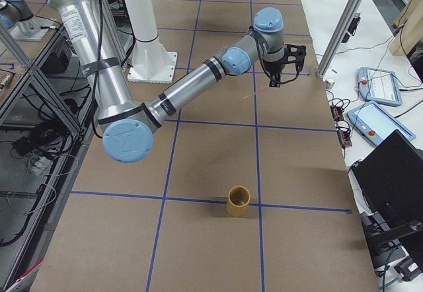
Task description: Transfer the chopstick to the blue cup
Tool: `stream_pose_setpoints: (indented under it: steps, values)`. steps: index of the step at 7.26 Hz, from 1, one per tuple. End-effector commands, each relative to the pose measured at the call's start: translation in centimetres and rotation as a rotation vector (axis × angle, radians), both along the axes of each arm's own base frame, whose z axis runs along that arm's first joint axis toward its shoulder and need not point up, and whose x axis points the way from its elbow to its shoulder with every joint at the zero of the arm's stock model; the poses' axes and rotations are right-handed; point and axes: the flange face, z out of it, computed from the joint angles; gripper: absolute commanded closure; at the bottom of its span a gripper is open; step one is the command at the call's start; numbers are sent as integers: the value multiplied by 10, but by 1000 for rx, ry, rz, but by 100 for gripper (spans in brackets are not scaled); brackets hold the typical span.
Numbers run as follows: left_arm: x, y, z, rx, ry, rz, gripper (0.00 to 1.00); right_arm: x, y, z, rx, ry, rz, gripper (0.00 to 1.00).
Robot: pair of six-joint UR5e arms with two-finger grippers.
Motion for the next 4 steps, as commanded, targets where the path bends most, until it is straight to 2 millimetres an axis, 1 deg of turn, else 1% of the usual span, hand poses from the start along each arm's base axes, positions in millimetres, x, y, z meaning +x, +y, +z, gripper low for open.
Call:
stream_pose_setpoints:
  steps: [1,2,3,4]
  values:
    - [0,1,0,-6,1,-5,2,-96,13,-80,-123,-39,72,100]
    - [0,1,1,-6,1,-5,2,-131,29,-133,-177,25,101,100]
    - [0,1,1,-6,1,-5,2,-185,58,-163,-189,95,150,100]
    - [1,2,3,-10,1,-5,2,-228,76,-180,-202,107,209,100]
